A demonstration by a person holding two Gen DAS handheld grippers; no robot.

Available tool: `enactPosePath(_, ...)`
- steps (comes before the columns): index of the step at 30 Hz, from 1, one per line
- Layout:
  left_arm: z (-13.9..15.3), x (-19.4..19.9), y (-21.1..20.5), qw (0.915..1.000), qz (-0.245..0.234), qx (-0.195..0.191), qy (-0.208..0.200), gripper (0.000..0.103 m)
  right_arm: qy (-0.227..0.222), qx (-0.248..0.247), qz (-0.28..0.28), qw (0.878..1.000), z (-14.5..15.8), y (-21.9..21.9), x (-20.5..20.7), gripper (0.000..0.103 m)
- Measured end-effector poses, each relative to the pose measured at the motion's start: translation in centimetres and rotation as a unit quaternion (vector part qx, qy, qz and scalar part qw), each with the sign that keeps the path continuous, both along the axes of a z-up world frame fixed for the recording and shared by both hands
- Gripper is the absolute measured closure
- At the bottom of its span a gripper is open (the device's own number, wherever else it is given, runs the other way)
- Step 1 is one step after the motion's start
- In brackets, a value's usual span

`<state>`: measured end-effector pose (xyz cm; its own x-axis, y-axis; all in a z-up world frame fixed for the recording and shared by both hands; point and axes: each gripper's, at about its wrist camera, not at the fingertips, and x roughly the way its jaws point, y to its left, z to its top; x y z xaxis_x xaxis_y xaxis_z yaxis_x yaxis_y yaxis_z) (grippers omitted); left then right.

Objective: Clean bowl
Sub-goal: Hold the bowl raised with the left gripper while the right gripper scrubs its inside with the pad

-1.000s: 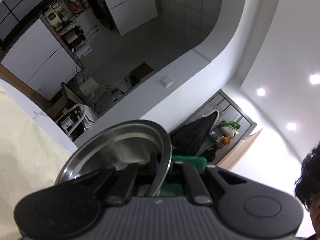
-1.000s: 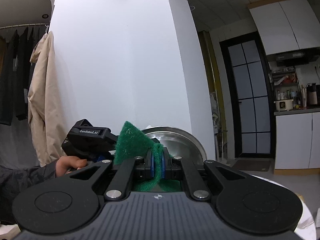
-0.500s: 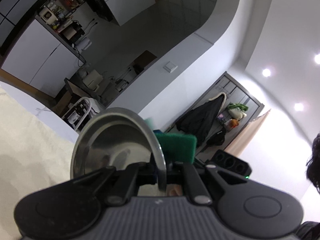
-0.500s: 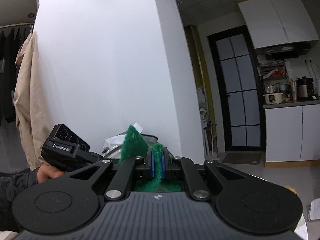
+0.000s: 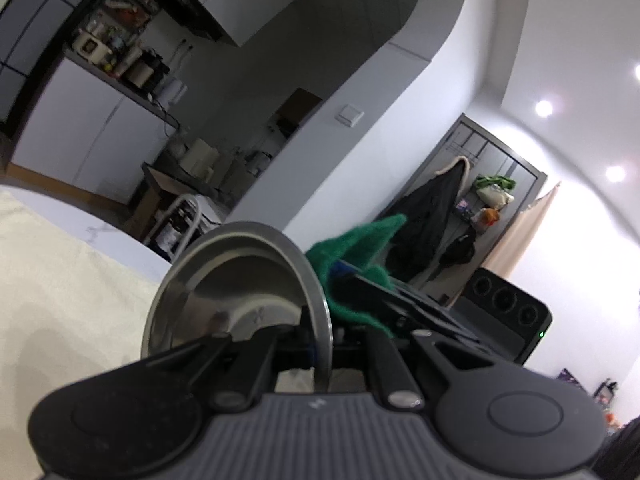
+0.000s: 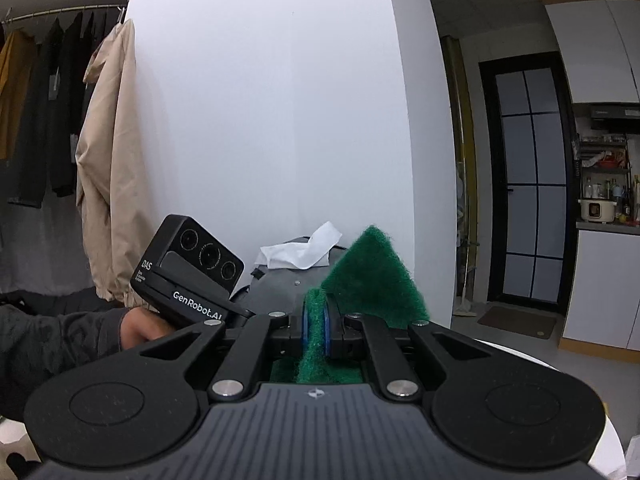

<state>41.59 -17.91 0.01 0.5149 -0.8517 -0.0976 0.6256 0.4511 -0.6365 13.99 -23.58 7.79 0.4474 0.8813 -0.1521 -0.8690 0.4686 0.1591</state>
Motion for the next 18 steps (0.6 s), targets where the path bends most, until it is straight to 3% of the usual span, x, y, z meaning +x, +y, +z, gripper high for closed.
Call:
enactPosePath(9, 0.1, -0.3, 0.9, 0.9989, -0.005, -0.046, -0.006, 0.097, 0.026, 0.02, -0.085, 0.996, -1.3, -2.1, 1.3, 0.095)
enactPosePath(18, -0.1, -0.3, 0.8, 0.9978, -0.002, -0.065, -0.008, 0.097, 0.054, -0.012, -0.132, 0.99, -3.1, -1.9, 2.1, 0.095)
